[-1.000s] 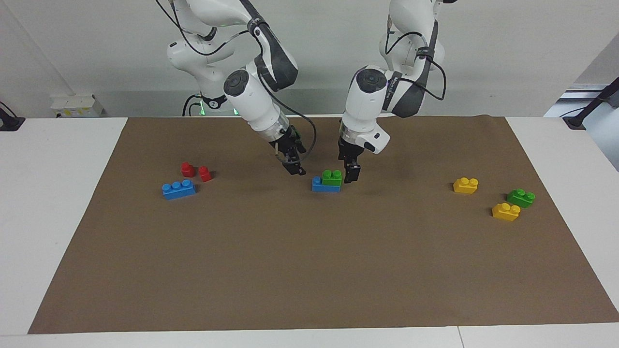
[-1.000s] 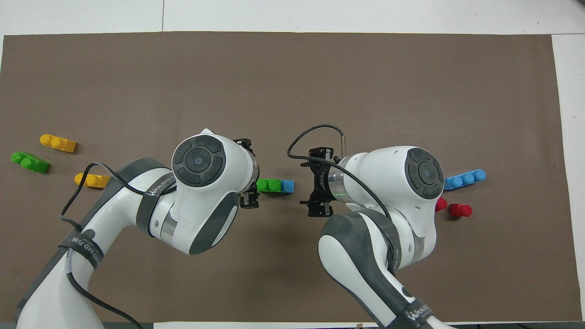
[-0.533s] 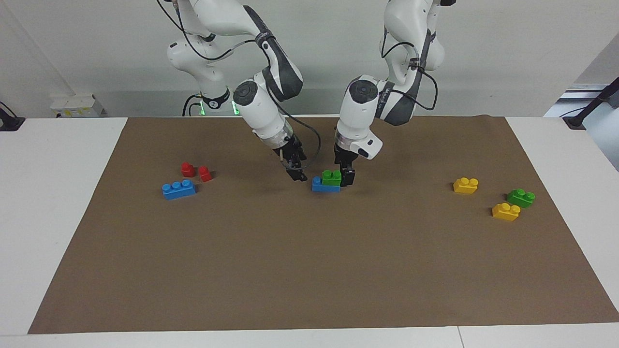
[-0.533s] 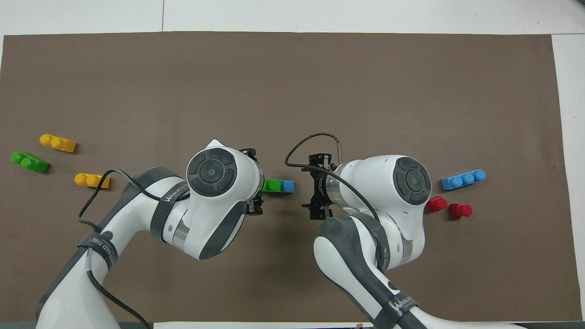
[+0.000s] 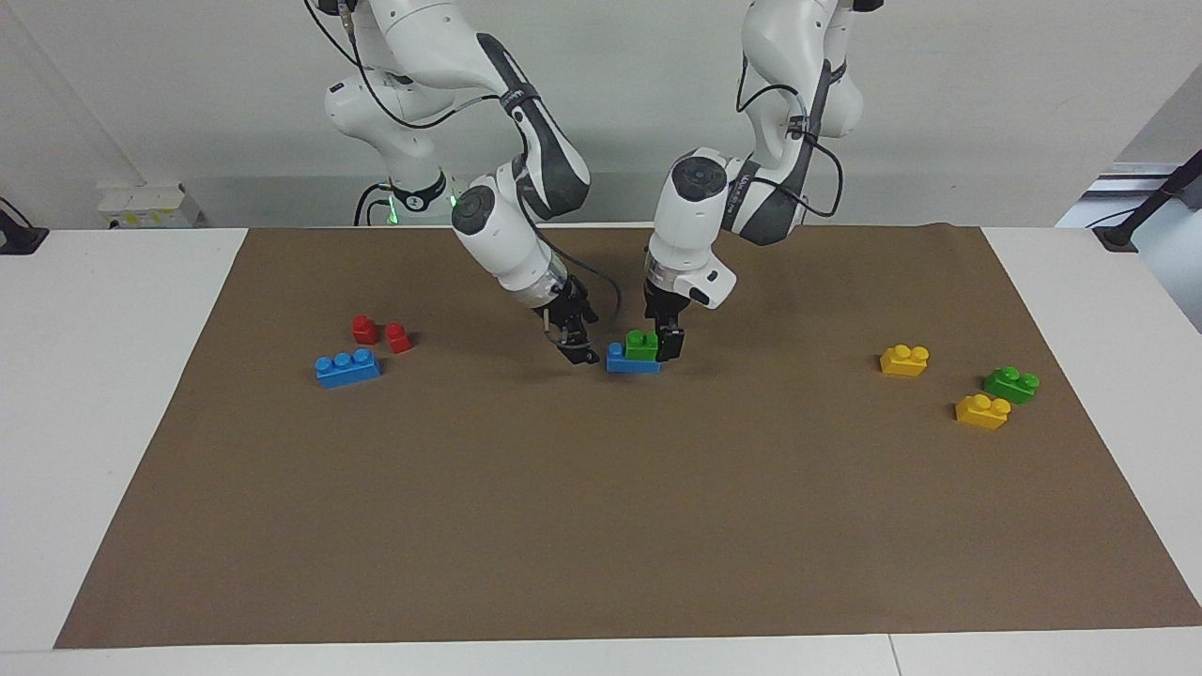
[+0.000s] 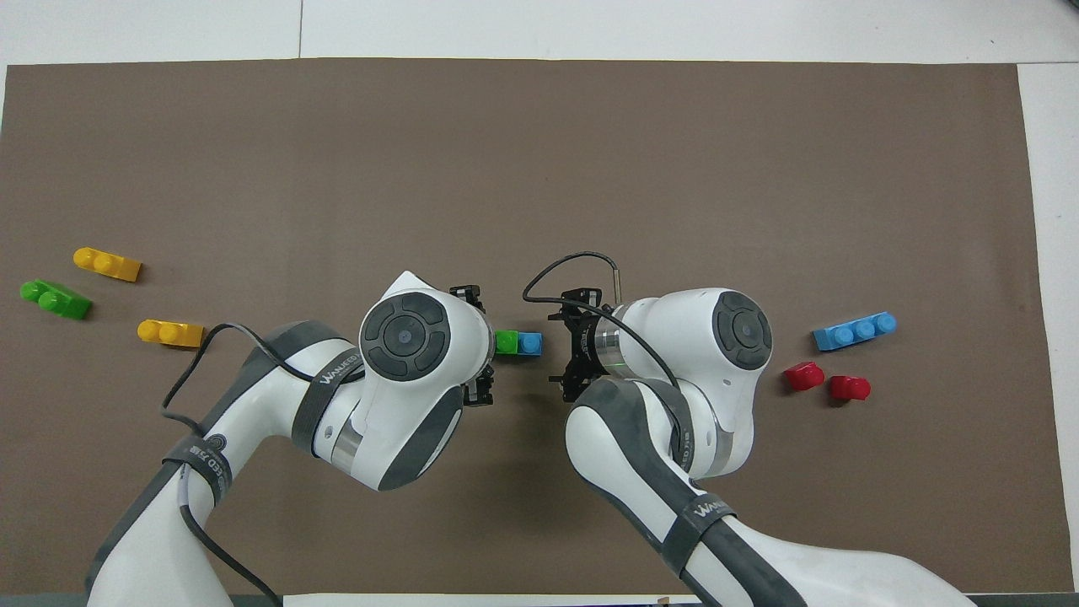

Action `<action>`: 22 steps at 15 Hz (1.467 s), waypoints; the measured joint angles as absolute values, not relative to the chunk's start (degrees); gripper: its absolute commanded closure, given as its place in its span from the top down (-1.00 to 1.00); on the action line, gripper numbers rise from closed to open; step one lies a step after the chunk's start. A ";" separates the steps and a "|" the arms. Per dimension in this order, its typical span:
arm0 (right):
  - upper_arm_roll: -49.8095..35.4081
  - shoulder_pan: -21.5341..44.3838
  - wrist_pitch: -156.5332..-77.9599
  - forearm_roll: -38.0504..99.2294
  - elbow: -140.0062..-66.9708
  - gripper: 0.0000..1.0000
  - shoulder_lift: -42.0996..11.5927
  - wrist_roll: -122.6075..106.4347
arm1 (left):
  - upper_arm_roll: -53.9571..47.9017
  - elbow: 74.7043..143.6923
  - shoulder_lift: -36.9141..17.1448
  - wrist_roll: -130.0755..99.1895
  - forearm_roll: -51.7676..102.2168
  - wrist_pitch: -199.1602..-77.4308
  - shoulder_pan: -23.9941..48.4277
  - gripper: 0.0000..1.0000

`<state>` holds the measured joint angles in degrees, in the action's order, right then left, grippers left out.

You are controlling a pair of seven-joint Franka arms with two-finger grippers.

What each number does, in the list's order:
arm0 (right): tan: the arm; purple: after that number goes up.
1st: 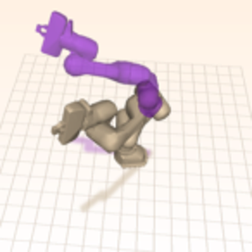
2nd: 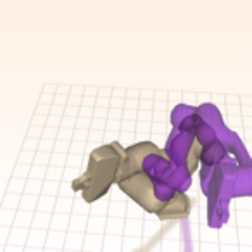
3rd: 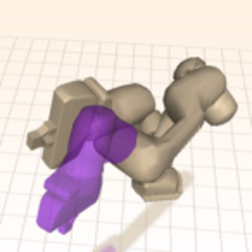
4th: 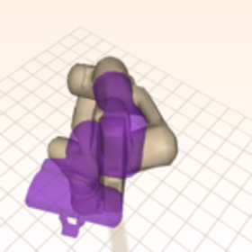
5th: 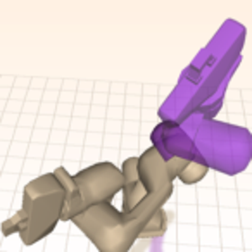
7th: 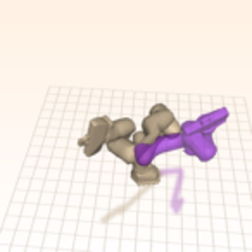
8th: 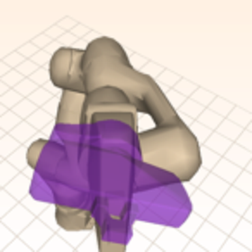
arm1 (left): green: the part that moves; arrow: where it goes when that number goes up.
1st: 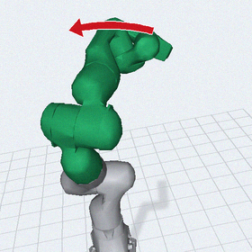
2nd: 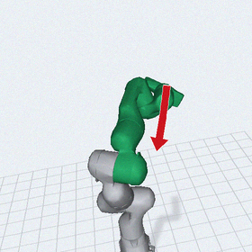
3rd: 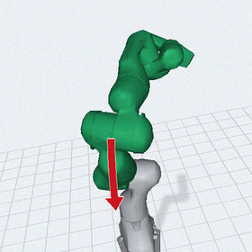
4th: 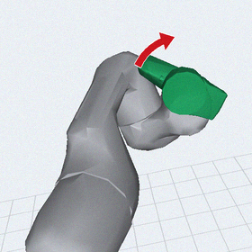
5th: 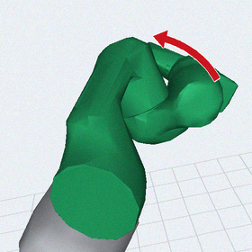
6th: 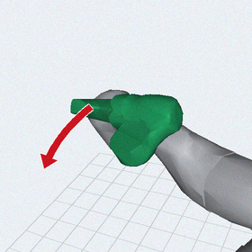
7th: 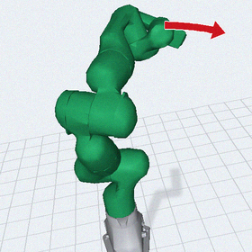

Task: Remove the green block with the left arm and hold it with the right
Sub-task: 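Close the left gripper on green while the right gripper grips blue, then pull the green brick off with the left gripper while the right gripper holds blue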

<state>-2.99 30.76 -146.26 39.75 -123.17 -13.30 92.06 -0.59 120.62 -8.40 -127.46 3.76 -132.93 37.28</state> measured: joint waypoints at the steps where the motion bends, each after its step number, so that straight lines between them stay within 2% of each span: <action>1: -2.97 31.14 -147.09 39.76 -123.13 0.77 -13.74 92.06 | -0.63 120.85 -8.40 -127.60 3.76 -133.05 37.40 1.00; 7: -2.98 32.78 -149.88 41.27 -122.87 0.74 -15.38 92.05 | -0.52 121.17 -8.40 -127.92 3.76 -133.45 37.93 1.00; 10: -3.00 33.69 -150.85 41.29 -122.87 0.52 -16.19 92.05 | -0.49 121.18 -8.42 -127.93 3.76 -133.46 37.93 1.00; 13: -2.98 34.15 -151.17 41.29 -122.86 -0.20 -16.56 92.05 | -0.45 121.18 -8.42 -127.96 3.76 -133.47 37.93 1.00; 14: -2.99 34.25 -151.41 41.30 -122.86 -0.53 -16.63 92.05 | -0.42 121.20 -8.43 -127.97 3.76 -133.47 37.93 1.00; 15: -2.99 34.39 -151.70 41.32 -122.86 -0.98 -16.69 92.05 | -0.39 121.22 -8.43 -127.99 3.76 -133.48 37.93 1.00; 20: -2.97 34.83 -151.93 41.75 -122.86 -1.00 -16.75 92.05 | -0.19 121.27 -8.45 -128.03 3.76 -133.57 37.93 0.98; 22: -2.97 34.95 -151.93 41.77 -122.86 -1.00 -16.75 92.05 | -0.17 121.31 -8.45 -128.03 3.75 -133.57 37.93 0.84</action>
<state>-2.97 34.95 -151.93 41.77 -122.86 -16.75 92.05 -0.17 121.31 -8.45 -128.03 3.75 -133.57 37.93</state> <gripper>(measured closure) 0.652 0.000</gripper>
